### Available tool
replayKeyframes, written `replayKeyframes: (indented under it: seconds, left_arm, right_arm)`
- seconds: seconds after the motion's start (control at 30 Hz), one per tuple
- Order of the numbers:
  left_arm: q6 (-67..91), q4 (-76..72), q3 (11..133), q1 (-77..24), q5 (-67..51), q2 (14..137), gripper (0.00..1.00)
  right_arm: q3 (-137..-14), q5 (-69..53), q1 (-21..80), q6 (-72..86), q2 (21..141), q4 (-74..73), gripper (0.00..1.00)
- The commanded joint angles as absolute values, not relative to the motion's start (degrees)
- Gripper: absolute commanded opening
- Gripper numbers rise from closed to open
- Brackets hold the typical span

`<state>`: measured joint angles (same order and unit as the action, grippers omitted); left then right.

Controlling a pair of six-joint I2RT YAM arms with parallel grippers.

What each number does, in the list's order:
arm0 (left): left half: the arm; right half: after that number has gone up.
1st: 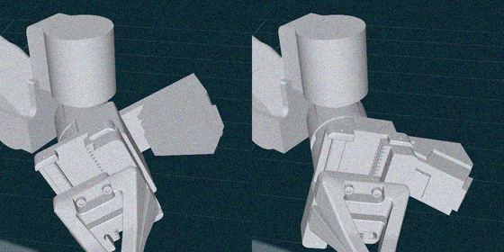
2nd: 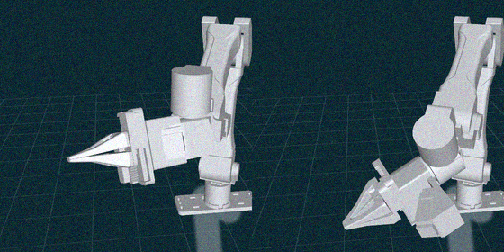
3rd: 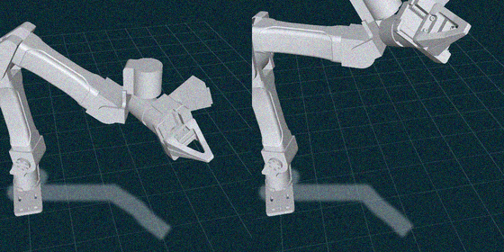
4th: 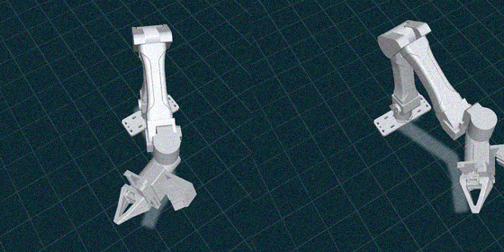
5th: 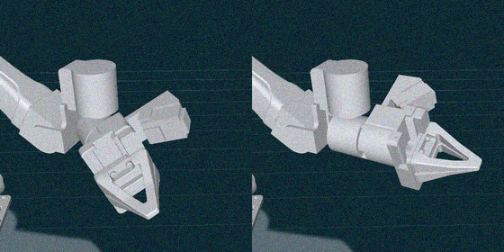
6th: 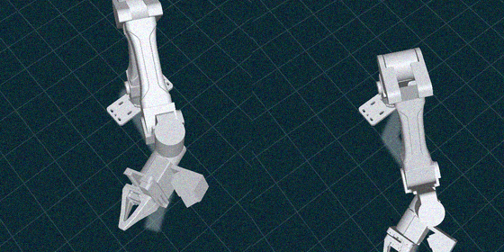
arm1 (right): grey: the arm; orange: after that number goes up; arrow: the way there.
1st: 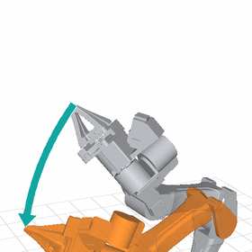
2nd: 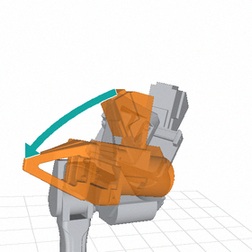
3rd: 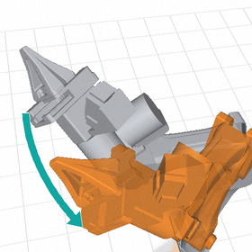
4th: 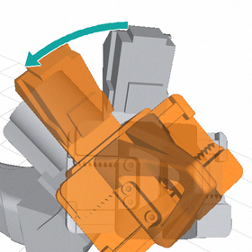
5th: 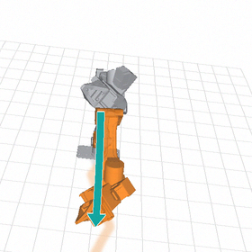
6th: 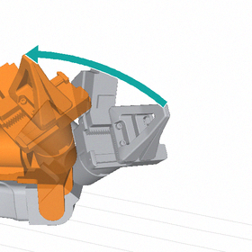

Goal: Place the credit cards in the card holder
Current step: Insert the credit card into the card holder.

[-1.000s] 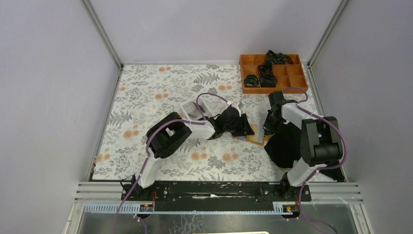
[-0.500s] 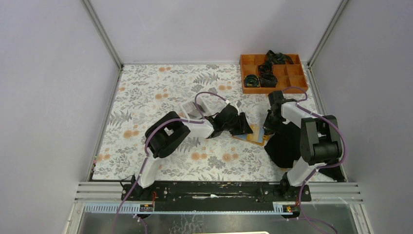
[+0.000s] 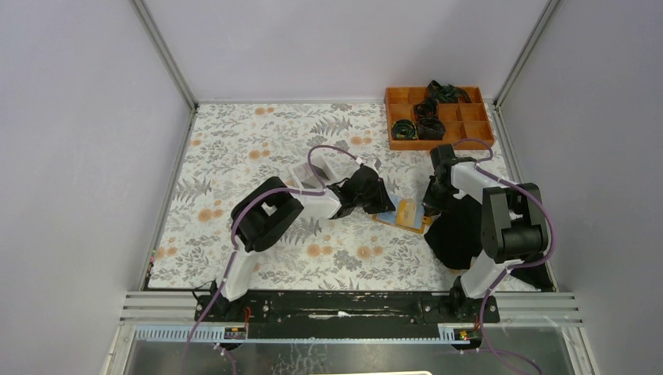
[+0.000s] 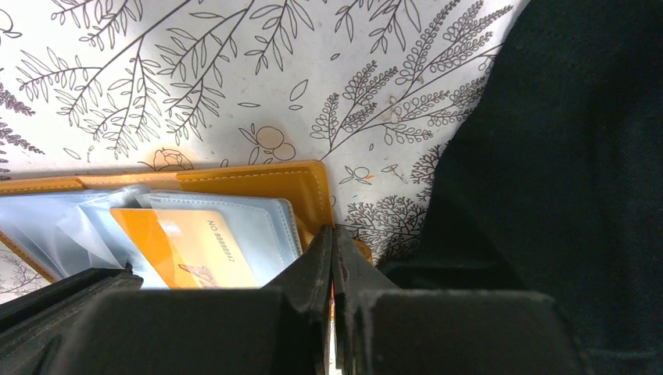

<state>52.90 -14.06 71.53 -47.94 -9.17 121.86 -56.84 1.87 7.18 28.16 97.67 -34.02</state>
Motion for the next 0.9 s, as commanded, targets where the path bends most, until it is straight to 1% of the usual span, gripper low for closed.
replayKeyframes:
  seconds: [0.0,0.03,0.1,0.27,0.87]
  left_arm:
    - [49.7,-6.7,71.5,-46.6,-4.7,122.5,0.18]
    - [49.7,-6.6,71.6,-46.6,-4.8,122.7,0.16]
    - [49.5,-6.4,71.8,-46.6,-5.0,122.9,0.09]
    - [49.0,-6.1,72.2,-46.8,-5.1,123.2,0.01]
    - [40.9,1.2,79.6,-52.9,0.1,125.5,0.0]
  right_arm:
    - [-55.2,1.1,7.5,28.6,101.7,-29.9,0.01]
    - [-55.2,1.1,7.5,28.5,101.8,-29.9,0.01]
    - [-55.2,1.1,7.6,28.4,101.8,-29.9,0.01]
    - [-55.4,1.0,7.5,28.5,102.0,-29.7,0.01]
    - [-55.3,0.9,7.6,28.3,102.2,-29.5,0.01]
